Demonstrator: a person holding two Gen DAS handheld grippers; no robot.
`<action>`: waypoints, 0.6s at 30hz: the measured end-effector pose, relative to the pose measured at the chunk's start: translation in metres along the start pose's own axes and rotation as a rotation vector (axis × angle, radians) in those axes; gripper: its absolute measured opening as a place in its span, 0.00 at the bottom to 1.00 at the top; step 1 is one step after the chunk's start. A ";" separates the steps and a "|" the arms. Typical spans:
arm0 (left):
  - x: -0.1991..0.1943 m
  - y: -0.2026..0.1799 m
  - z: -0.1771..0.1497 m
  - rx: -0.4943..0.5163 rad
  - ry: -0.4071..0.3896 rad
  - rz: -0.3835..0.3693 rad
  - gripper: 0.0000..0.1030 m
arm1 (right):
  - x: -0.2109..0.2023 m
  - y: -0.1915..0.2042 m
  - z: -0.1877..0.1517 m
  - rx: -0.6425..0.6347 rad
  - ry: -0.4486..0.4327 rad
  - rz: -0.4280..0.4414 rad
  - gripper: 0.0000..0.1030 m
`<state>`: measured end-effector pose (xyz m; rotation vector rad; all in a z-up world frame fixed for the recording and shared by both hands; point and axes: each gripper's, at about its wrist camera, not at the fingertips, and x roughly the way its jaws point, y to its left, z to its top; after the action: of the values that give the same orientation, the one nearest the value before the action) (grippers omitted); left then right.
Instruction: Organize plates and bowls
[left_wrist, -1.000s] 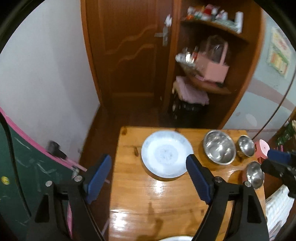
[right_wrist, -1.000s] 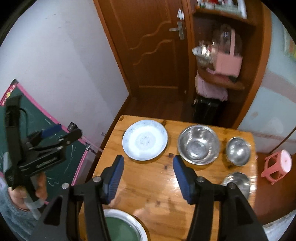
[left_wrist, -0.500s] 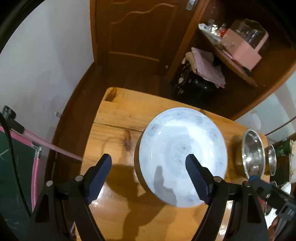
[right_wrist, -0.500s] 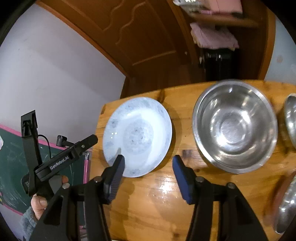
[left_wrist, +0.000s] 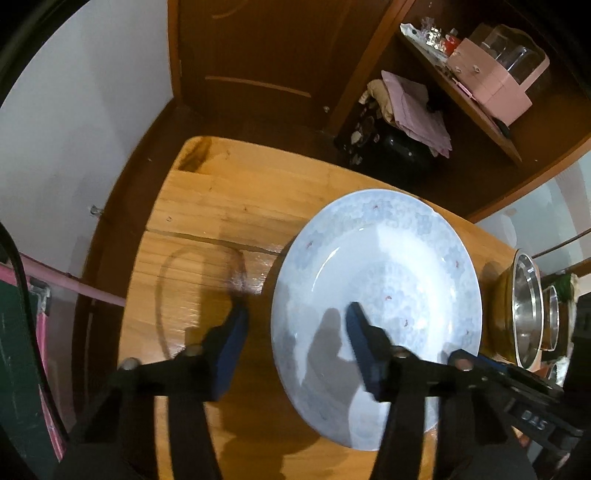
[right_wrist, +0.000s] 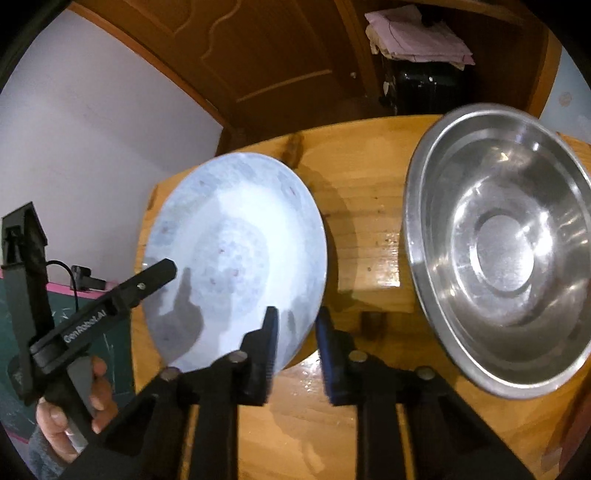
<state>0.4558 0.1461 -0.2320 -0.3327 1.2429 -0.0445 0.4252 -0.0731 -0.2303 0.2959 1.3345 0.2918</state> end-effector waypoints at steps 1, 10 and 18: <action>0.002 0.002 0.001 -0.005 0.009 -0.010 0.36 | 0.003 -0.001 0.000 0.000 0.003 0.000 0.11; 0.004 0.009 0.000 0.002 0.029 -0.038 0.09 | 0.004 -0.002 -0.001 -0.038 0.020 0.001 0.11; -0.007 0.000 -0.020 0.103 0.088 -0.052 0.07 | -0.007 -0.011 -0.019 -0.104 0.073 -0.005 0.10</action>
<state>0.4349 0.1432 -0.2312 -0.2756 1.3136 -0.1688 0.4057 -0.0845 -0.2323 0.1961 1.3866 0.3701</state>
